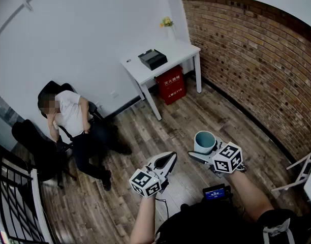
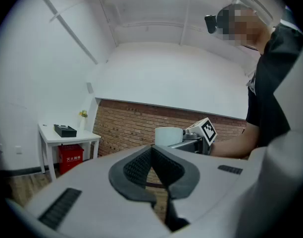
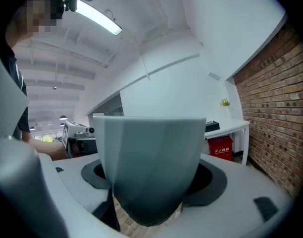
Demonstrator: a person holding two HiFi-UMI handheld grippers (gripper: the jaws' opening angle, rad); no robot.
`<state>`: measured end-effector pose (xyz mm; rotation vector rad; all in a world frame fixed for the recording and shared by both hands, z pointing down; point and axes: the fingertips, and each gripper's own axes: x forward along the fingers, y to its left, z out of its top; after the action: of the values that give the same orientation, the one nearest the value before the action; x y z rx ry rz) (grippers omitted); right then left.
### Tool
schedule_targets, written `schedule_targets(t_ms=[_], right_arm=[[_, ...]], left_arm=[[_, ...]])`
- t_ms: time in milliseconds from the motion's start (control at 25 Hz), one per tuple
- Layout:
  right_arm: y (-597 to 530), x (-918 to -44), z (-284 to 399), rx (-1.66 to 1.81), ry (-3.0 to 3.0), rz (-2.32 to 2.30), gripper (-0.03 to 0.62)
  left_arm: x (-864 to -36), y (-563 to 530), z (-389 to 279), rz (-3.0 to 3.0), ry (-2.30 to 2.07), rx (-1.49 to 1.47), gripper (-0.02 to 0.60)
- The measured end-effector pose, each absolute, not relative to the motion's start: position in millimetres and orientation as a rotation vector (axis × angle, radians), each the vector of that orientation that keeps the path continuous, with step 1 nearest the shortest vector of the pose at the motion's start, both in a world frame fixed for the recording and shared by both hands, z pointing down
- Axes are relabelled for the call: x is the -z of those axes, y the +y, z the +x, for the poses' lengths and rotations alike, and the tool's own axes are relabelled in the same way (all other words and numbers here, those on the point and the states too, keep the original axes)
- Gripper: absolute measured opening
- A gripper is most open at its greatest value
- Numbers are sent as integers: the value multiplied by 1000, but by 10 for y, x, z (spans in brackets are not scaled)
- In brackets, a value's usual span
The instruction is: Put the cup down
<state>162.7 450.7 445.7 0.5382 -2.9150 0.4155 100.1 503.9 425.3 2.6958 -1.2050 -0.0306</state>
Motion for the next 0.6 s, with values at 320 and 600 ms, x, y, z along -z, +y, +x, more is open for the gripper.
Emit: schedule_targets(t_ms=[320,600], right_arm=[[4505,-4469,1622,-418,-2914,539,390],[4483,-4448,1603,-435,-2922,538,390]], left_arm=[[-4283,5029,994,2689,-1205,26,8],[-4283,4996,977,2690,-1197,26,8]])
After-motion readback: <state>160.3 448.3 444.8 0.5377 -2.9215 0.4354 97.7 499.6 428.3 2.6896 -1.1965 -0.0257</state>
